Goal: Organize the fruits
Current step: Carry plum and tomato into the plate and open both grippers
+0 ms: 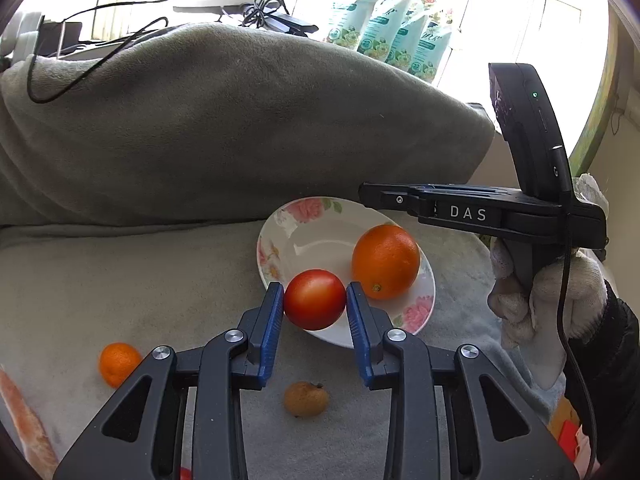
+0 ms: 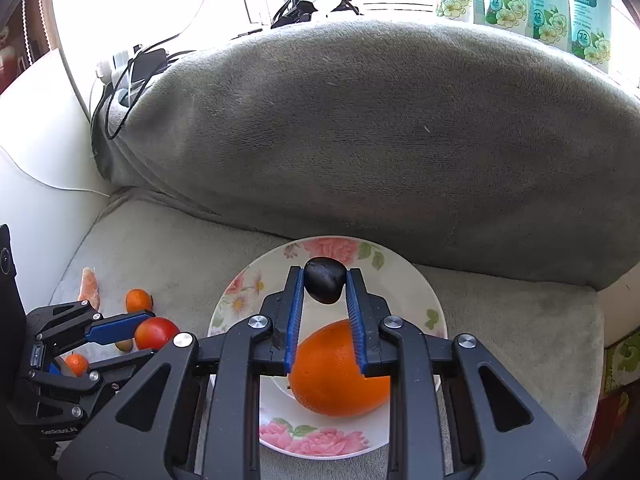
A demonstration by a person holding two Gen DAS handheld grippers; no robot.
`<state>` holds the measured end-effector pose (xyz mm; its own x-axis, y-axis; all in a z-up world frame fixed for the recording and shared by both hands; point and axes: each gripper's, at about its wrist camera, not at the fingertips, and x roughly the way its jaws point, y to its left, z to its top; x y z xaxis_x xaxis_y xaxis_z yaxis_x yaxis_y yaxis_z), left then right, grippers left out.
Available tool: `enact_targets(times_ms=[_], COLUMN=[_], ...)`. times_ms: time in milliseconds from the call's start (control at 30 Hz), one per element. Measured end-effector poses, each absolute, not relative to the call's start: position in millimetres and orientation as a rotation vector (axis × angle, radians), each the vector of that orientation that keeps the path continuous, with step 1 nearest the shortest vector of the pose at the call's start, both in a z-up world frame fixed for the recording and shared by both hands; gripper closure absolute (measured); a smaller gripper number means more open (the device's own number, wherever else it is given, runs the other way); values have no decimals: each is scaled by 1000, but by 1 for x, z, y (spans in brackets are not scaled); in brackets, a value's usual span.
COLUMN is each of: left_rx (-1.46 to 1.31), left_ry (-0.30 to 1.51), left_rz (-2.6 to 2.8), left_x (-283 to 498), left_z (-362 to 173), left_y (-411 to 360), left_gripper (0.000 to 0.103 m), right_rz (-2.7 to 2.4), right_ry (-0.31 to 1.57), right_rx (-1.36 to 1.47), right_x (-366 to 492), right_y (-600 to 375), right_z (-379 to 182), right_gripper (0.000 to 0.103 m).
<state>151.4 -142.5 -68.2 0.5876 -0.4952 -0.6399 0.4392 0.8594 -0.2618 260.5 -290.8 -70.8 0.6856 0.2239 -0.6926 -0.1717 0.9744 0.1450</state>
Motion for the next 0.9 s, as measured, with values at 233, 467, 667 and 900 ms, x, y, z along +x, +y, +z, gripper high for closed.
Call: enact_targets(times_ms=[233,467,667,900], left_rx=[-29,-9,-2,-13], left_ry=[791,811,809,810], left_rz=[-574,-593,-592,-594], left_x=[155,158,160,164], left_z=[-77,-80,-81,-81], left_y=[-165,-173,-175,-174], left_gripper=[73,72,72,54], right_rz=[222,230,231,218], right_ry=[817,842,843,819], right_rx=[112,129,135,123], right_x=[272,279,279,276], right_y=[-299,-301,-299,-295], right_z=[-82,-89,-89,-85], right_gripper=[81,80,79,42])
